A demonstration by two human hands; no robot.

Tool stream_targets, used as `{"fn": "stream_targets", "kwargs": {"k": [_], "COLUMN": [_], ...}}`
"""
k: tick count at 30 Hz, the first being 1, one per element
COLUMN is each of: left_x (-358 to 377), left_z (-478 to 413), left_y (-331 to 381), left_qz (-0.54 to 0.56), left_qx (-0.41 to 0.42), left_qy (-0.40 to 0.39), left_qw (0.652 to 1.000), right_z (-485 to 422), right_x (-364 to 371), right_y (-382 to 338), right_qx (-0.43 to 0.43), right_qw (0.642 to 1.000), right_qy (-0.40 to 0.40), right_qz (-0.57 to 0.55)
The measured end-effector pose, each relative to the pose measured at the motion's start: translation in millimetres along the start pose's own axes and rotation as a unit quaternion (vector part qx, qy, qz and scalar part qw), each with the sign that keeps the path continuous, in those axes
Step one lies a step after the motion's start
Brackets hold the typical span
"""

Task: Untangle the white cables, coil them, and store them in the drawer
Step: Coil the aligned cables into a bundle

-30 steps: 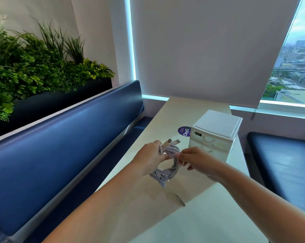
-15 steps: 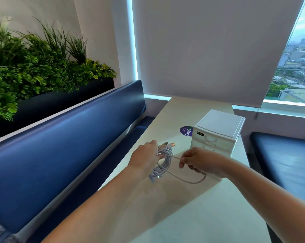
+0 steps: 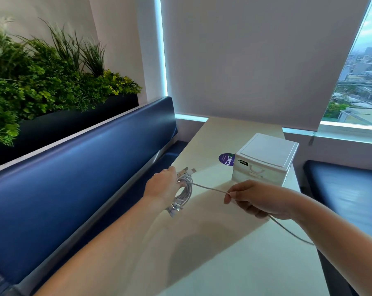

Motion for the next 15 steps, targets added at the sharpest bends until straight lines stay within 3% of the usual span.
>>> {"fn": "stream_targets", "kwargs": {"k": [3,6,10,12,15], "left_x": [-3,-8,-9,-9,-9], "left_z": [4,7,10,9,10], "left_y": [0,12,35,38,37], "left_qz": [0.044,0.083,0.139,0.159,0.187], "left_qx": [-0.009,0.006,0.04,0.04,0.051], "left_qy": [-0.004,-0.009,-0.024,-0.048,-0.114], "left_qw": [0.999,0.997,0.989,0.985,0.974], "right_z": [-5,-14,-24,-22,-14], "right_x": [-4,-3,1,-1,-9], "right_y": [3,-1,-21,-31,-36], "right_qx": [0.004,-0.003,-0.078,-0.113,-0.139], "right_qw": [0.996,0.996,0.981,0.951,0.874], "right_qy": [0.041,0.07,0.154,0.212,0.262], "right_qz": [0.075,0.06,0.09,0.193,0.386]}}
Point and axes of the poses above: each hand's wrist, its own z-axis away from the middle knuckle, its own x-axis out of the palm, y = z × x, the point moved 4 cm from there along -z, towards the middle knuckle, and after that the axes turned 7 degrees about x, right-handed, at the moved point
